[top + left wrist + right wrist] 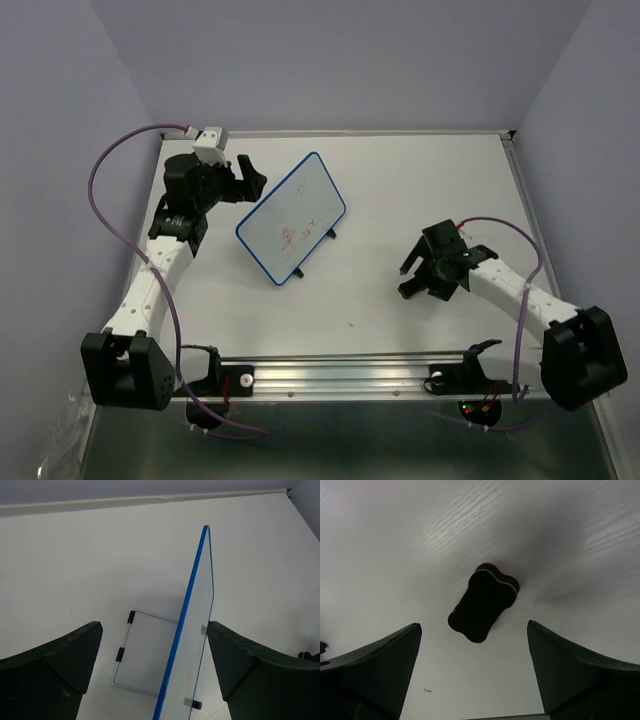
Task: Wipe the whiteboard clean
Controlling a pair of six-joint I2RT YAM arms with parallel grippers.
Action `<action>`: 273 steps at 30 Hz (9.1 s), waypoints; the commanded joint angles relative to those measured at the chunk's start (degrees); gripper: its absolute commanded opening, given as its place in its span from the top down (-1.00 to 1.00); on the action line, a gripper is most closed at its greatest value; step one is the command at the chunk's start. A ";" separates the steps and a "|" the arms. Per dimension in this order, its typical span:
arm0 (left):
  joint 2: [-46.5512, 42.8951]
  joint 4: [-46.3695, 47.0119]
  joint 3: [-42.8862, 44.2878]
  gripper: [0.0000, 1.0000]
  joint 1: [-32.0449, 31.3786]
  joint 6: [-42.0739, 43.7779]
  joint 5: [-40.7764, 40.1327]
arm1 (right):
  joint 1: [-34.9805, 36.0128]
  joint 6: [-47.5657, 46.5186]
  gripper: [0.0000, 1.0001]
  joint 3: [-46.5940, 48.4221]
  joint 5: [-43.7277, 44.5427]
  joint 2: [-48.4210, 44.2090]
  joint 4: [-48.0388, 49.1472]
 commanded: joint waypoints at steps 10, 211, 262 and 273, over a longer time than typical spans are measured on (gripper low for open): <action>3.05 5.27 -3.96 -0.98 -1.27 7.09 8.67 | 6.49 9.26 -0.32 4.21 10.11 9.21 5.36; -29.11 -3.86 -25.15 -0.61 -10.06 -27.71 -24.38 | 21.78 1.17 0.99 32.02 16.97 49.38 60.12; -21.11 20.48 -36.92 -0.36 -10.24 -13.56 -10.84 | 21.26 -9.72 0.99 31.54 7.30 36.80 60.47; -19.36 21.27 -37.10 0.20 -10.15 -13.56 -10.67 | 21.26 -6.56 0.98 42.53 11.69 45.60 59.68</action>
